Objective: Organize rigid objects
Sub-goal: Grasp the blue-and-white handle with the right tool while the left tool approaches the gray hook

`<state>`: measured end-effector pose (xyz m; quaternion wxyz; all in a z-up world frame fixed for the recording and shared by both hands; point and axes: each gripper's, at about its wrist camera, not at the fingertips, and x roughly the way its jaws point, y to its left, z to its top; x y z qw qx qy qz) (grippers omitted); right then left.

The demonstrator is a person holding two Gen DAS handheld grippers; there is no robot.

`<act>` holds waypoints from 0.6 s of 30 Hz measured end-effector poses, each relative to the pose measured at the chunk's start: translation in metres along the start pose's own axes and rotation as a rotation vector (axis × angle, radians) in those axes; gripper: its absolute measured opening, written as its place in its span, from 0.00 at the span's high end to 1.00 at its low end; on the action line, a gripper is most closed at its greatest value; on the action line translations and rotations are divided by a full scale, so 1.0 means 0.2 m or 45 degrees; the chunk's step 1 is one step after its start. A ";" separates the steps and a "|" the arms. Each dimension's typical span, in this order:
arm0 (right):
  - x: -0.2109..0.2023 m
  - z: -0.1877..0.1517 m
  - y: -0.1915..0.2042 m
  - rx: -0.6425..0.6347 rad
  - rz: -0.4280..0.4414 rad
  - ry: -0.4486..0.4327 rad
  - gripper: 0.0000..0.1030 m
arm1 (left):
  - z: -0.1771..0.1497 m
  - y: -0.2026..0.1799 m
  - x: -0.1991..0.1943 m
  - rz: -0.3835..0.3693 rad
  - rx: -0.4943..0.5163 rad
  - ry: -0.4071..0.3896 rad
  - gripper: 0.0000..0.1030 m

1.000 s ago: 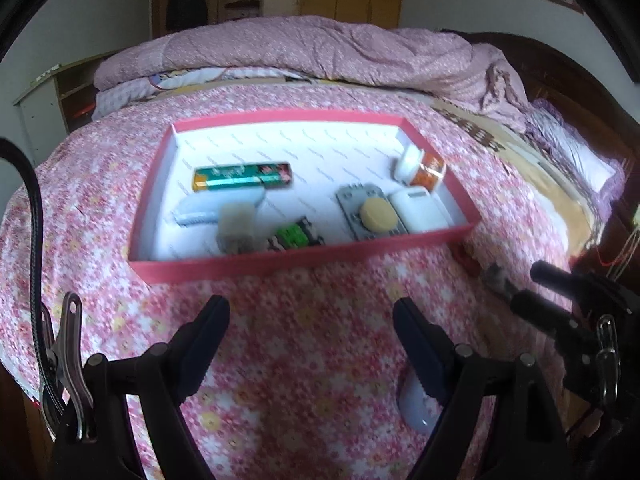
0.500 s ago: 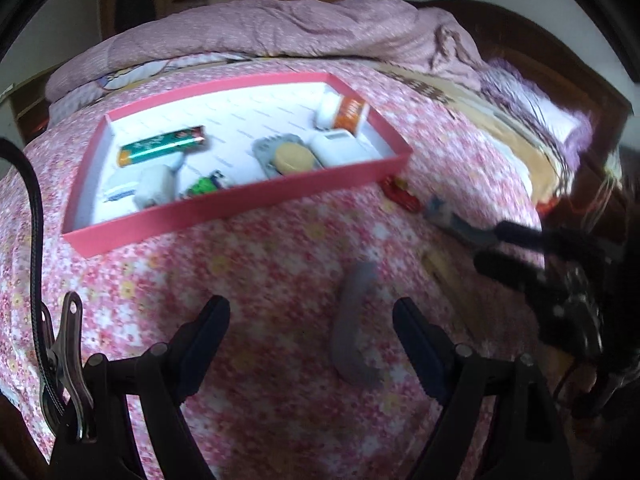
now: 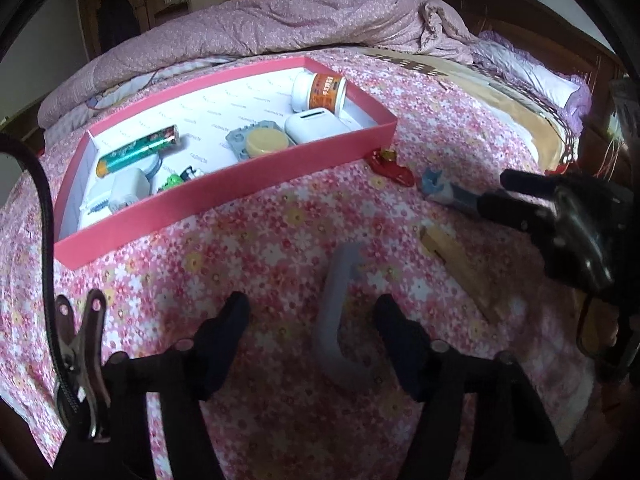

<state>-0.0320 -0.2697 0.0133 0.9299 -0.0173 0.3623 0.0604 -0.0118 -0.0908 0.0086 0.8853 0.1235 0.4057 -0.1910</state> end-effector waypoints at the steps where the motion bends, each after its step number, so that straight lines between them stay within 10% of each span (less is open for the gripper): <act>1: 0.01 0.00 0.00 -0.004 0.002 0.007 0.53 | 0.00 0.00 0.00 0.007 0.002 -0.006 0.41; 7: 0.07 0.00 0.03 -0.030 0.017 0.034 0.54 | 0.01 0.02 -0.01 0.006 -0.017 -0.023 0.75; 9: 0.08 -0.01 0.04 -0.041 0.021 0.040 0.68 | 0.01 0.04 -0.01 0.003 -0.040 -0.023 0.82; 18: 0.08 -0.01 0.04 -0.011 0.038 0.038 0.80 | 0.01 0.15 -0.04 -0.012 -0.161 -0.031 0.88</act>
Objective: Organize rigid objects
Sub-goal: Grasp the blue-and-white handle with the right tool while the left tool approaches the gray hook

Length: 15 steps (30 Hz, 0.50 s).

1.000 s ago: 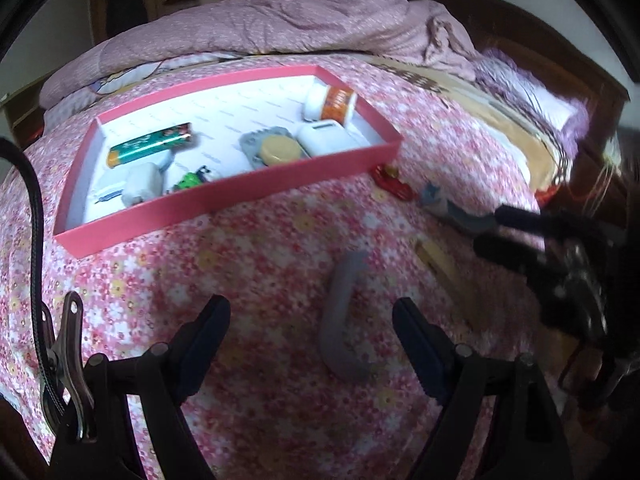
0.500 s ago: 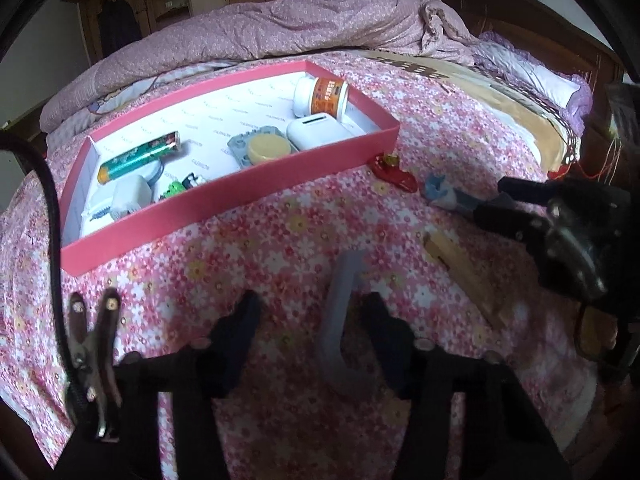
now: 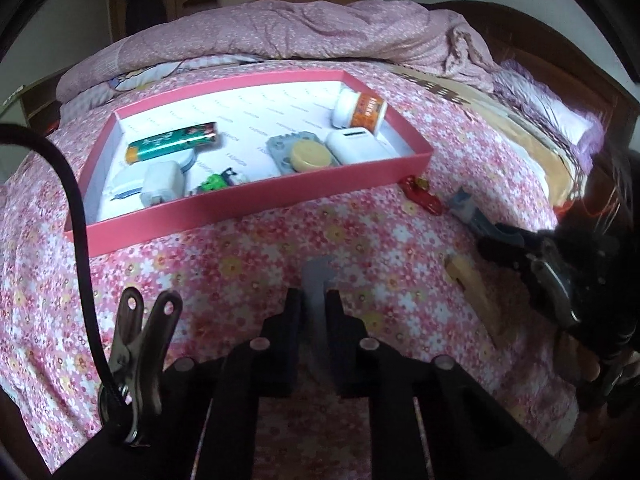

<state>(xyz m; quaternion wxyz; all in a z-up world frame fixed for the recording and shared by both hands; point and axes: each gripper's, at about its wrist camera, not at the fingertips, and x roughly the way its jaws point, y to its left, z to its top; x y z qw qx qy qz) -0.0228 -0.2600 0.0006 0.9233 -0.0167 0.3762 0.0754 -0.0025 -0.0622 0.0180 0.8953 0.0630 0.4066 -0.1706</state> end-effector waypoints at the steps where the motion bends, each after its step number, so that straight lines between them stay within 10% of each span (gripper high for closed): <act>1: -0.01 0.00 -0.01 0.012 0.006 -0.004 0.80 | 0.00 0.01 -0.01 0.001 -0.012 -0.005 0.88; 15: -0.06 0.07 0.05 0.039 0.087 -0.048 0.80 | 0.07 0.13 -0.10 0.024 -0.089 -0.089 0.88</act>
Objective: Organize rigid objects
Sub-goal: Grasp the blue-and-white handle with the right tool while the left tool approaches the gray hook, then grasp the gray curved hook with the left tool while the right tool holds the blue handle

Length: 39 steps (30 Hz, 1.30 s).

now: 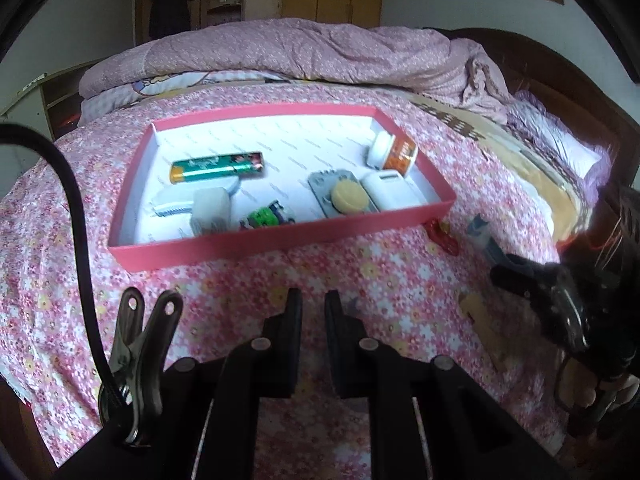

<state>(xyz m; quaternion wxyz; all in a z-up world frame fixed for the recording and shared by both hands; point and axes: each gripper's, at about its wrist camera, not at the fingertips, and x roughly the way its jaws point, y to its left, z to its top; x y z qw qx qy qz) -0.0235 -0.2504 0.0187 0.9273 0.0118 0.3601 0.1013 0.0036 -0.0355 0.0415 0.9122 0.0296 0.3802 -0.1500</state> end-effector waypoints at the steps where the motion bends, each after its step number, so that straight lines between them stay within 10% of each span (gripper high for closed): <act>1: 0.00 0.00 0.01 -0.003 0.003 0.000 0.80 | 0.01 0.01 -0.01 0.001 -0.003 -0.005 0.88; 8: 0.01 0.02 0.03 -0.005 0.024 0.001 0.80 | 0.00 0.02 -0.01 -0.087 -0.006 0.053 0.84; 12: 0.00 0.01 0.03 -0.003 0.034 0.007 0.80 | -0.04 -0.02 -0.03 -0.086 0.051 0.068 0.51; 21: -0.01 -0.02 0.06 -0.004 0.061 0.009 0.80 | -0.16 -0.09 -0.01 -0.093 0.148 0.135 0.44; 26: 0.00 -0.03 0.07 0.001 0.076 0.019 0.80 | -0.18 -0.12 0.04 -0.045 0.188 0.116 0.45; 30: 0.01 -0.03 0.07 0.004 0.085 0.026 0.80 | -0.17 -0.13 0.06 -0.010 0.243 0.079 0.83; 39: 0.03 0.00 0.09 -0.004 0.114 0.037 0.80 | -0.09 0.00 0.01 -0.050 0.089 0.045 0.83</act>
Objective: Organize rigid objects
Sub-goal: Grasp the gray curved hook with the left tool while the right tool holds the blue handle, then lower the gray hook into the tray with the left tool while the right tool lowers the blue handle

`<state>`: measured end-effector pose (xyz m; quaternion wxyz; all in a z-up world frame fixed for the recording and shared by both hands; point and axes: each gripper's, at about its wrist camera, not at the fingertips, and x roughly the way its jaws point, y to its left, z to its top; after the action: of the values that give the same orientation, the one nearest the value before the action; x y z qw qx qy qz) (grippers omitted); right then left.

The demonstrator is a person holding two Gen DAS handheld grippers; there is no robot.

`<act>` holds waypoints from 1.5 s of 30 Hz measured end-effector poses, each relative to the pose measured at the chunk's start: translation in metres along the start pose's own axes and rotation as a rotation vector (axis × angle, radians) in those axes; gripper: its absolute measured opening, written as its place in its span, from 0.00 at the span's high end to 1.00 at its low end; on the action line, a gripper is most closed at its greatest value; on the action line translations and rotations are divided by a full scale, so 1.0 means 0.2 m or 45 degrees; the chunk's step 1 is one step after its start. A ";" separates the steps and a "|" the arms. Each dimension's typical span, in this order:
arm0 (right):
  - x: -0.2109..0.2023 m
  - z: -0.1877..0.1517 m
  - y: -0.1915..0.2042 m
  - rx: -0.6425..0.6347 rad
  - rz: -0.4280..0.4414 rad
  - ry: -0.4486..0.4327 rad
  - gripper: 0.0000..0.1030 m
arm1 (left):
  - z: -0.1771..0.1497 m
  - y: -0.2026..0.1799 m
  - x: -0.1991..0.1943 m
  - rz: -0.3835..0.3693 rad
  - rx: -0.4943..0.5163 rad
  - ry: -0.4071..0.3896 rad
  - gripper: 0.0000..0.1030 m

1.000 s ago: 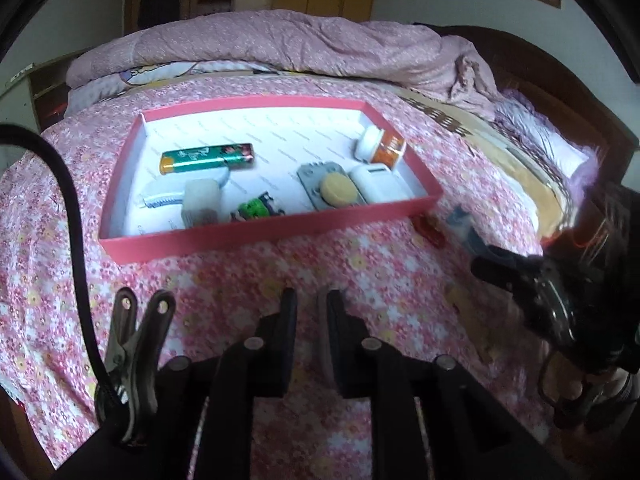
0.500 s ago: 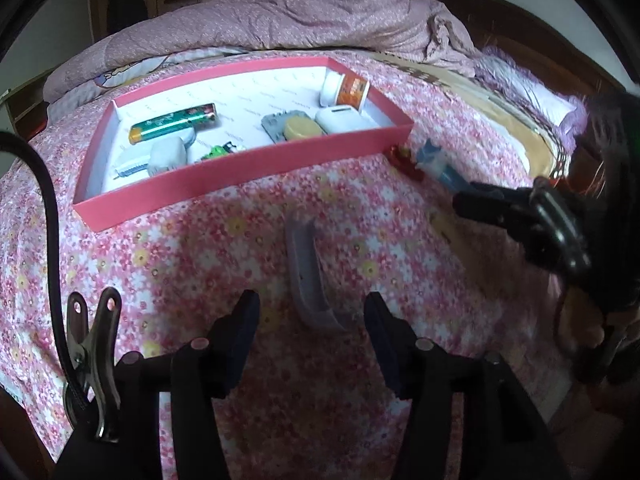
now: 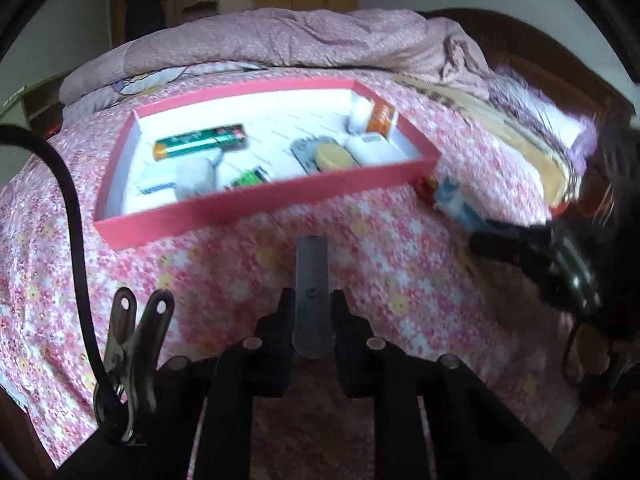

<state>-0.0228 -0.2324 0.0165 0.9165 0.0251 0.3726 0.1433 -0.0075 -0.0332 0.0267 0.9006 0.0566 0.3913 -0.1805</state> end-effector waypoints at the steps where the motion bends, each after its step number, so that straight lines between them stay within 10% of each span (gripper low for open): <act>1: 0.00 0.01 0.00 0.000 0.005 0.000 0.80 | 0.01 0.01 -0.01 0.002 -0.006 -0.010 0.83; 40: 0.54 0.73 0.08 -0.019 0.027 0.055 0.80 | 0.74 0.41 0.40 0.154 -0.168 -0.069 0.83; 45: 0.55 0.73 0.07 0.003 0.027 0.048 0.80 | 0.74 0.41 0.42 0.198 -0.167 -0.061 0.64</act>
<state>0.1488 -0.1800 0.0496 0.9077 0.0275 0.3899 0.1527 0.1771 -0.0161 0.0652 0.9228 0.0235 0.3749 -0.0854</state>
